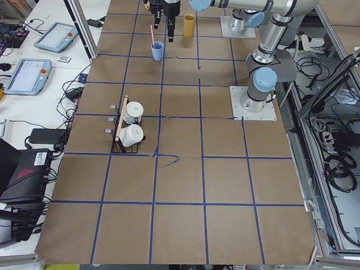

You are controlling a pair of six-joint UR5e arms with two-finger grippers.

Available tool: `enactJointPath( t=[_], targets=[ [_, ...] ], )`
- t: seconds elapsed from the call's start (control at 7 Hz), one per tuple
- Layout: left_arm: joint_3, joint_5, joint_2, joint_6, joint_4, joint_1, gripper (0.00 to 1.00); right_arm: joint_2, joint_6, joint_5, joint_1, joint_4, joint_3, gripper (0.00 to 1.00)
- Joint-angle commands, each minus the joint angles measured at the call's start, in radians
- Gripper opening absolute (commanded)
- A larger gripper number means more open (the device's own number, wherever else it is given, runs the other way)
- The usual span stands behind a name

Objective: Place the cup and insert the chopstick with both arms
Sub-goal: 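Lower the pink chopstick into the light blue cup with the right gripper, then open the right gripper and lift it away from the cup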

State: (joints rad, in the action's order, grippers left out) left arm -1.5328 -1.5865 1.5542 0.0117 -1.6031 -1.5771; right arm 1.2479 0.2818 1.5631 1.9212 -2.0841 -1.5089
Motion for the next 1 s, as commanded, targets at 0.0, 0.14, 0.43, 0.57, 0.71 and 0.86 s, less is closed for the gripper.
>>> enactJointPath(
  t=[0.0, 0.14, 0.43, 0.57, 0.71, 0.86],
  targets=[
    [-0.003, 0.0, 0.0, 0.001, 0.0, 0.0, 1.0, 0.007, -0.001, 0.0, -0.004, 0.004, 0.036, 0.54],
    [-0.001, 0.0, 0.0, 0.002, 0.0, 0.0, 1.0, 0.008, -0.018, -0.001, -0.02, 0.042, 0.079, 0.6],
    [-0.001, 0.02, 0.0, 0.002, 0.002, 0.002, 1.0, 0.088, -0.151, -0.012, -0.113, 0.307, 0.105, 0.63],
    [-0.006, 0.034, 0.001, 0.011, 0.018, 0.002, 1.0, 0.15, -0.334, -0.009, -0.205, 0.469, 0.096, 0.63],
    [-0.009, 0.034, 0.001, 0.014, 0.021, 0.0, 1.0, 0.224, -0.475, -0.005, -0.288, 0.569, 0.095, 0.7],
    [-0.01, 0.034, 0.0, 0.013, 0.022, 0.0, 1.0, 0.296, -0.474, -0.005, -0.319, 0.578, 0.09, 0.93]
  ],
)
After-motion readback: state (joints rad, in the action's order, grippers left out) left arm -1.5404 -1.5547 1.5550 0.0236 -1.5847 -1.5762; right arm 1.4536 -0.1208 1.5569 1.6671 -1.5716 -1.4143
